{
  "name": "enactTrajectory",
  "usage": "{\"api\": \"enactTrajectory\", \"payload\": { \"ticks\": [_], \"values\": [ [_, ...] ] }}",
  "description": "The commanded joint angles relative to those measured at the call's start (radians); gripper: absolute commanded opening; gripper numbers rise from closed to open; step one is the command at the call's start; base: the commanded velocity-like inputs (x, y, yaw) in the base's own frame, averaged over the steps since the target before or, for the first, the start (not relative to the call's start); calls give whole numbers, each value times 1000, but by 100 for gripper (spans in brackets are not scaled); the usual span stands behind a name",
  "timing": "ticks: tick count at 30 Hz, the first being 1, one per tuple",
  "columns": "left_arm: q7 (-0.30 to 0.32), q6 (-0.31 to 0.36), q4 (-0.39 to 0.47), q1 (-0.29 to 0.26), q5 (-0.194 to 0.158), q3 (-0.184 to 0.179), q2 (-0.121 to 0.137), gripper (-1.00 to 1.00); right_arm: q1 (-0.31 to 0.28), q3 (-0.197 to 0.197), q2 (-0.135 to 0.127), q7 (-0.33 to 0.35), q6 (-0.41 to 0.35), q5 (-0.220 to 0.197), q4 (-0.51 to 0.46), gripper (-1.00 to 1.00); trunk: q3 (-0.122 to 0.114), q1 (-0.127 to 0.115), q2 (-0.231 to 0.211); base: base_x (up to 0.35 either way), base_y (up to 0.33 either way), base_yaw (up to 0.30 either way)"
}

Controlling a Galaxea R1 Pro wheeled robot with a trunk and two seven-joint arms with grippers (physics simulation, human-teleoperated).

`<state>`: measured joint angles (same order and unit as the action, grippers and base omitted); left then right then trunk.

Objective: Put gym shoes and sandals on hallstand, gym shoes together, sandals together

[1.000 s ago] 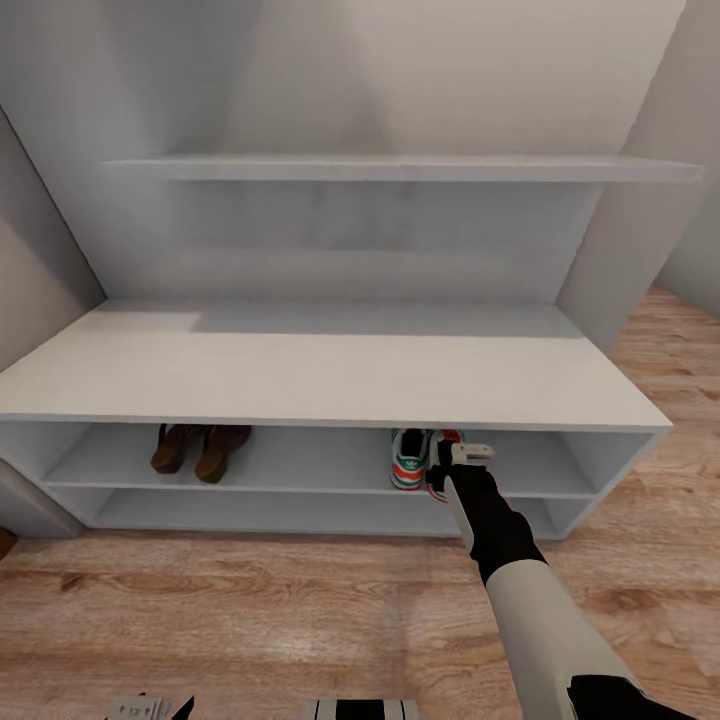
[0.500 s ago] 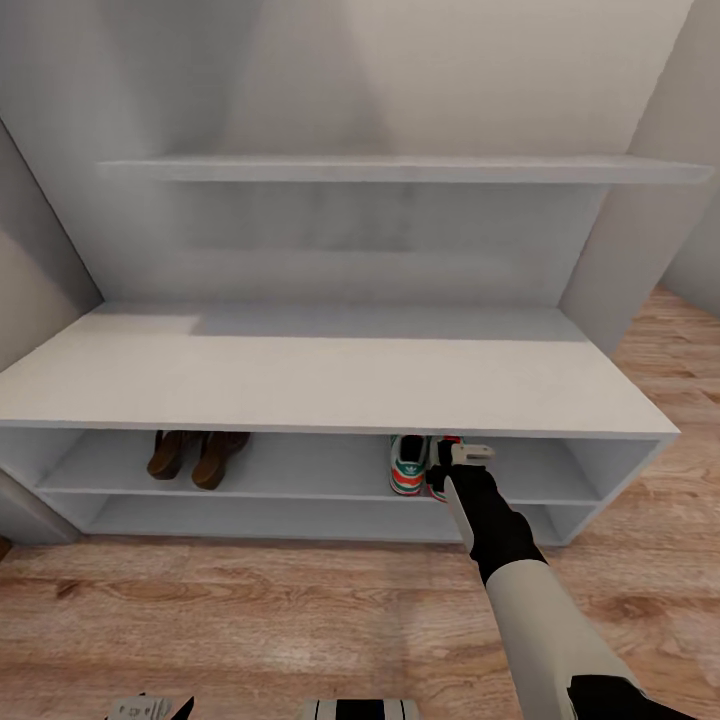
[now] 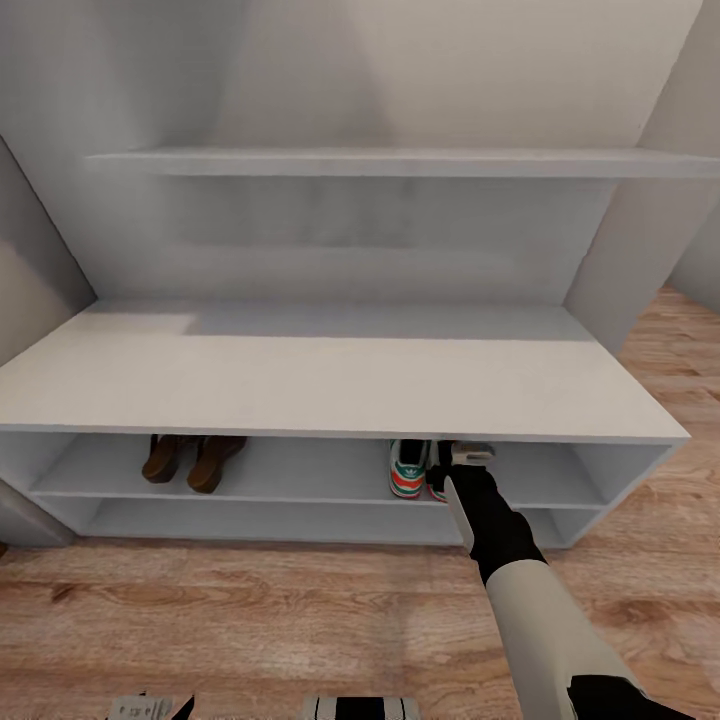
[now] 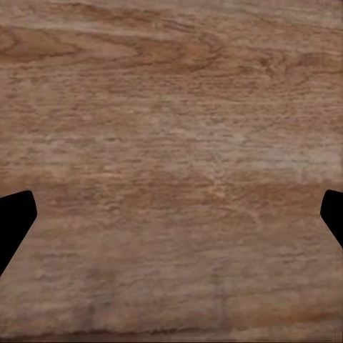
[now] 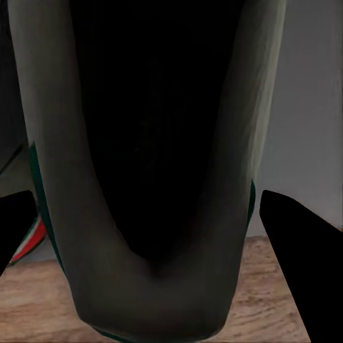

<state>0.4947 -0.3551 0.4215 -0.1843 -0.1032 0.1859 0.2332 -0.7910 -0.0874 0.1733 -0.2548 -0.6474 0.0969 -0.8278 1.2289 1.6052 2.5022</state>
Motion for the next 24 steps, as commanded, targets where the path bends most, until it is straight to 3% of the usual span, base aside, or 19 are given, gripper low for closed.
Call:
{"api": "enactTrajectory", "payload": {
  "ticks": [1, 24],
  "values": [
    [10, 2, -1, 0, -10, 3, 0, 100, -1, -3, 1, 5, -6, 10, -1, -100, 6, 0, 1, 0, 0, 0],
    [10, 2, -1, 0, -10, 3, 1, 100, -1, -3, 1, 4, -6, 10, -1, -100, 14, 1, 1, 41, 0, 0]
  ]
}}
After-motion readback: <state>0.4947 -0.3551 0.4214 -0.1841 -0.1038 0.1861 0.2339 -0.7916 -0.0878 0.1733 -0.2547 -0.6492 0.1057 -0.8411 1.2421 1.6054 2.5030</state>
